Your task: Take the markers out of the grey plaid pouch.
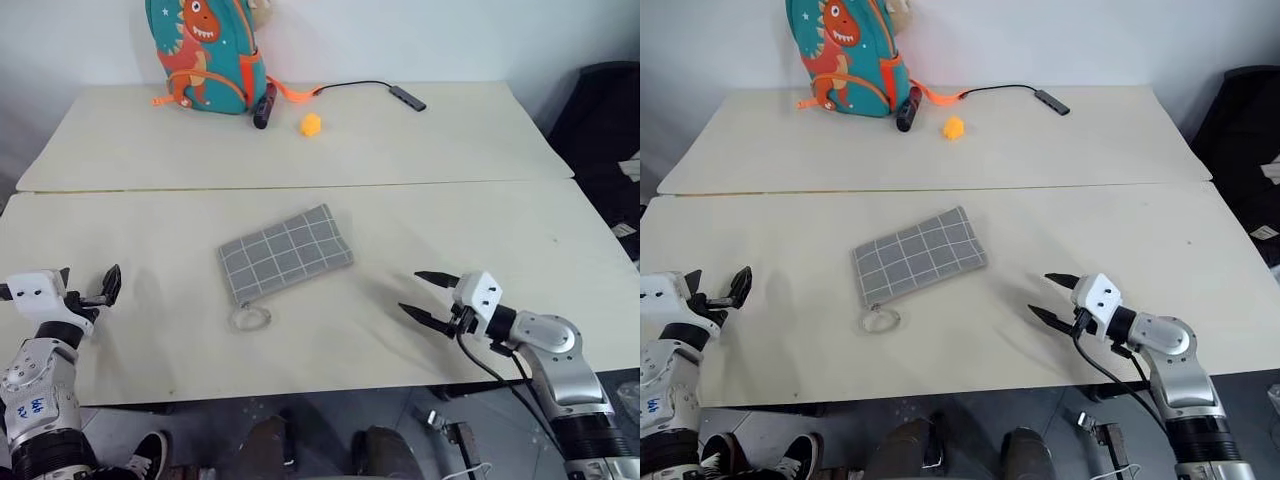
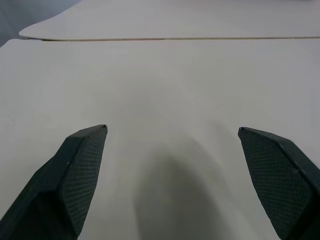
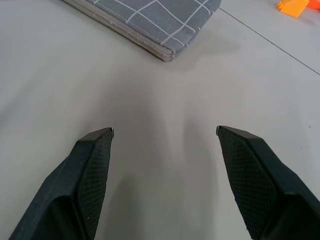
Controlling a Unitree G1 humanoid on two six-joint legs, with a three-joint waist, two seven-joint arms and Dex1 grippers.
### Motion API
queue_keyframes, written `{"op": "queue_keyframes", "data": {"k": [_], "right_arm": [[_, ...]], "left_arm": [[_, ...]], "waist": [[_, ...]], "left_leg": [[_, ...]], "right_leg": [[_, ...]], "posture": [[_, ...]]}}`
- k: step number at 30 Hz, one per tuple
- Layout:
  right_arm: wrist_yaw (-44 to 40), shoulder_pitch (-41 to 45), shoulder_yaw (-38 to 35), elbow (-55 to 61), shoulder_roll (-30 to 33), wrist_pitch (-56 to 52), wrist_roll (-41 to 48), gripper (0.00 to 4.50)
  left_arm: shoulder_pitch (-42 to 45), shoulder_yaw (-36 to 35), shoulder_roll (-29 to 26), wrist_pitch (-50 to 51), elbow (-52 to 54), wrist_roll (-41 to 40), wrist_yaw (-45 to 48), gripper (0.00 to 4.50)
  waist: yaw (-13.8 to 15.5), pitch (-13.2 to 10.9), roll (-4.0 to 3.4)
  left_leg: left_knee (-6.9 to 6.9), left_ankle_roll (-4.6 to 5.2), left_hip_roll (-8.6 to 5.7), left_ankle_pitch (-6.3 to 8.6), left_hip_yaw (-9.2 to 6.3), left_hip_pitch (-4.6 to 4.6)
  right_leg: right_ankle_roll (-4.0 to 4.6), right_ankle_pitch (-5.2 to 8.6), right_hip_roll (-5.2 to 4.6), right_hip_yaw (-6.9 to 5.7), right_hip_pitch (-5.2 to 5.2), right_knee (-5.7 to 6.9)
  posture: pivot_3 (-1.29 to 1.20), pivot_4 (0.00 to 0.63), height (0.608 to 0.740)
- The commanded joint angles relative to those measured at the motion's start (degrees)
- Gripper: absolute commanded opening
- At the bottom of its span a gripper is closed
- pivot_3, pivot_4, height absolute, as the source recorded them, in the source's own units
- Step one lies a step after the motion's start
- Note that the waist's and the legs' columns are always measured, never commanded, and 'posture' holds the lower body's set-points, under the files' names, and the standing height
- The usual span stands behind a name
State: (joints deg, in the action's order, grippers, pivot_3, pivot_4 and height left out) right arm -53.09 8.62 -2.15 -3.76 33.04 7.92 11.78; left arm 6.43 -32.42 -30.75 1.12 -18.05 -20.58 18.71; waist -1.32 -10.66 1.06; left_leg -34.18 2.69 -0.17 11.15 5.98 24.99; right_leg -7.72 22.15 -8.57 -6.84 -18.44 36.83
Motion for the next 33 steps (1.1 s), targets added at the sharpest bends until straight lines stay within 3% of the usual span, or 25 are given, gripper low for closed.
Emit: {"op": "queue_keyframes", "data": {"k": [1,10,16,20,27,33], "right_arm": [[0.7,0.9,-0.3,0.8,0.0,1.1,0.1,3.45],[2.1,2.7,-0.5,1.1,-0.2,-2.6,0.7,3.45],[5.4,7.4,-0.5,3.2,-3.4,-8.9,3.2,3.45],[9.9,15.3,2.9,3.8,-10.8,-13.9,3.5,2.55],[20.9,23.9,9.8,-8.6,-19.1,-9.6,-8.3,0.17],[25.8,27.4,12.6,-17.4,-22.1,-6.2,-14.4,0.08]], "left_arm": [[-0.3,0.5,-0.6,-2.2,2.6,-0.3,2.2,4.46],[-1.5,1.1,-0.6,-2.8,5.8,-3.5,9.7,4.46],[-3.6,6.0,-2.9,-13.4,7.1,3.7,14.7,4.46],[-2.3,10.9,-7.1,-26.6,9.2,5.4,25.2,4.50],[1.1,17.7,-10.6,-41.0,0.5,12.3,30.0,4.50],[3.9,21.7,-13.0,-53.5,-8.4,18.4,29.1,4.50]], "waist": [[0.1,0.0,0.00],[-0.1,0.0,0.00],[-0.2,0.0,0.00],[-0.3,0.0,0.01],[-0.4,0.0,0.01],[-0.5,0.0,0.01]], "left_leg": [[0.00,0.00,0.00,0.00,0.00,0.00],[0.00,-0.01,0.00,0.00,0.00,-0.01],[0.00,-0.02,0.01,-0.01,0.01,-0.01],[0.00,-0.05,0.03,-0.01,-0.01,0.02],[0.12,-0.08,-0.06,0.00,0.05,0.02],[0.15,-0.08,-0.03,-0.01,0.08,0.04]], "right_leg": [[0.00,0.00,0.00,0.00,0.00,0.00],[0.00,0.00,0.01,0.00,-0.01,-0.03],[0.00,0.00,0.02,-0.02,-0.03,-0.04],[0.01,0.00,-0.01,0.01,-0.07,-0.05],[0.01,0.00,0.07,-0.06,-0.13,0.08],[0.01,0.00,0.10,-0.03,-0.26,0.20]], "posture": [[0.00,0.150,0.740],[0.00,0.150,0.740],[0.00,0.150,0.740],[0.00,0.150,0.740],[0.00,0.150,0.740],[0.00,0.150,0.740]]}}
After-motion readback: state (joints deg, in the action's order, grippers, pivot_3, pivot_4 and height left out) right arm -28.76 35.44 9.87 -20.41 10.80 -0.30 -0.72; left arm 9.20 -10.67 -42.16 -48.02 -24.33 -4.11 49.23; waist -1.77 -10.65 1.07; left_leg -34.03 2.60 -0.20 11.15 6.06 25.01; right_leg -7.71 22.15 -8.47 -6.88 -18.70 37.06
